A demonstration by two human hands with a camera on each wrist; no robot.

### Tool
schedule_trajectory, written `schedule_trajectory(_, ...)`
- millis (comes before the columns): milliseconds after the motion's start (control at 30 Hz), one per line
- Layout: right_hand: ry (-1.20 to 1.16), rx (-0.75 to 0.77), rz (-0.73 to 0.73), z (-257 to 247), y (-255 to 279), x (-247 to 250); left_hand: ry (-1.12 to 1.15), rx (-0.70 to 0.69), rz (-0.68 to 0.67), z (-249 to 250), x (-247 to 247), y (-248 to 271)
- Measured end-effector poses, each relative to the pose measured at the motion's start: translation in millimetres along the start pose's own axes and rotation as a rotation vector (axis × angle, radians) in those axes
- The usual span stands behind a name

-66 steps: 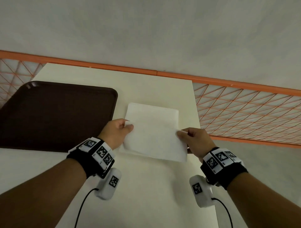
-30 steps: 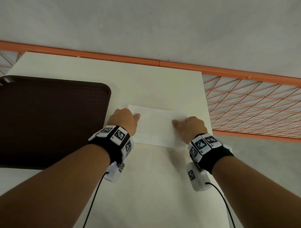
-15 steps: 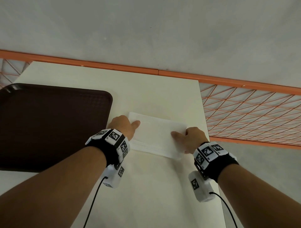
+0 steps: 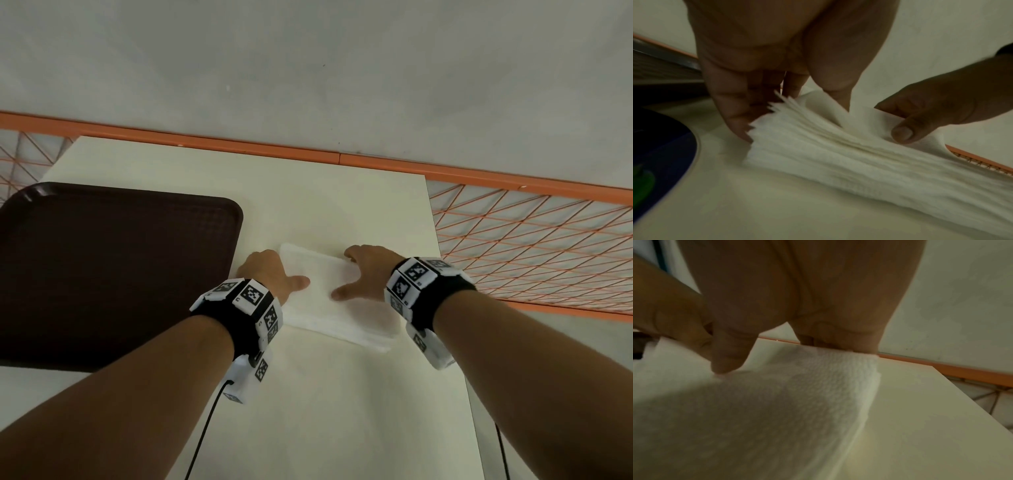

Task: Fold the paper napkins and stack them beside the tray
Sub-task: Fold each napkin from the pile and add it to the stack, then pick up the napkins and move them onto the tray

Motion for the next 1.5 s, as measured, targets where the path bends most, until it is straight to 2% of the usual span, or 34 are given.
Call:
schedule_trajectory(433,-0.155,-0.176,-0.093,-17.7,-5.1,-32.3,-0.043,-0.122,-0.03,-6.0,-9.6,5.4)
schedule_trajectory(667,-0.306,-0.172,-0.087,-21.1,11.0,-40.7,0.039,-0.17,-0.019,-12.0,-9.9,18.3)
schedule_trajectory(800,-0.484,-0.124,-0.056,-17.1,33.7,-54.1,0.211,-0.151,0.001,-20.5,-8.1,29.4)
schedule_trajectory(933,-0.796,-0.104,0.076,-10.5,58.6,-74.6,0.426,-0.076,0.071,-32.9,-5.4,52.3)
schedule_trajectory(1000,-0.96,-0.085,0.123,-10.9,71.5,-81.6,0.519,-0.042,0.042,-40.6,-11.8,64.3)
schedule_trajectory(1100,-1.244,-0.017,0.144,-15.9,90.2,-83.2,0.71,0.032,-0.073,-45.4,-21.9,83.4)
schedule_trajectory(1200,-1.492,0.074,0.099,-26.9,111.4,-78.2,1.108,0.189,-0.278,-41.3,-21.3,110.1)
schedule_trajectory(1233,-1.528,0.102,0.085,-30.5,118.0,-76.6,1.224,0.203,-0.359,-40.3,-20.7,116.6)
schedule_trajectory(1267,-1.552,0.123,0.077,-33.7,123.9,-76.2,1.304,0.194,-0.427,-37.5,-17.6,125.0)
schedule_trajectory(1333,-1.563,0.144,0.087,-38.1,131.6,-78.5,1.37,0.127,-0.47,-36.4,-10.1,139.0)
schedule_trajectory(1500,-1.478,0.162,0.21,-47.6,144.5,-84.2,1.366,-0.021,-0.357,-39.7,0.6,167.0)
Point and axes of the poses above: each hand's wrist, its own y-axis away from the middle knuckle, its own x-axis out of the back of the hand, z = x × y, the point moved 2 cm from there along -y, towards the middle knuckle, and after that the axes turned 1 degree about -z, right-handed, at the moved point
